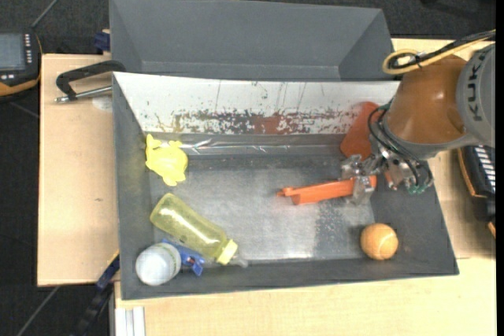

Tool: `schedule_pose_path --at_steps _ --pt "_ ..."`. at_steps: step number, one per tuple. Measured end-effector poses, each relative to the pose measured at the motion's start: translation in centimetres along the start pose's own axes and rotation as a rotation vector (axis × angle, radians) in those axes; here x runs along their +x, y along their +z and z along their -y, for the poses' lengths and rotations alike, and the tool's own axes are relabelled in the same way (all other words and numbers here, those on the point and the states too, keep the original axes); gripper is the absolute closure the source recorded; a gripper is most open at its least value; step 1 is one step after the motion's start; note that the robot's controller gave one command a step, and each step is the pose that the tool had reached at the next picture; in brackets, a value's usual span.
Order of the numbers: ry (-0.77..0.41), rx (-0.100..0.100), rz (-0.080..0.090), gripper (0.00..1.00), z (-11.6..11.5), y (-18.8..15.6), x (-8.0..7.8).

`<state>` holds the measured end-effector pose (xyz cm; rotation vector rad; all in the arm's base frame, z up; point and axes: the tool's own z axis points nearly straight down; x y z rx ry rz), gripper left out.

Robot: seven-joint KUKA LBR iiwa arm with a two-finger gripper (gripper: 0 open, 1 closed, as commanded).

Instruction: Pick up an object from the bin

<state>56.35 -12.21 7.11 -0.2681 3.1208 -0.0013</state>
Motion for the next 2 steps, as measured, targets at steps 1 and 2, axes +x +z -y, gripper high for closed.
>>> schedule_pose_path --at_steps 1,2 --pt "0.000 0.000 0.000 1.00 0.0 0.0 0.0" --pt "0.053 0.001 0.006 1.00 1.3 -13.0 0.5"
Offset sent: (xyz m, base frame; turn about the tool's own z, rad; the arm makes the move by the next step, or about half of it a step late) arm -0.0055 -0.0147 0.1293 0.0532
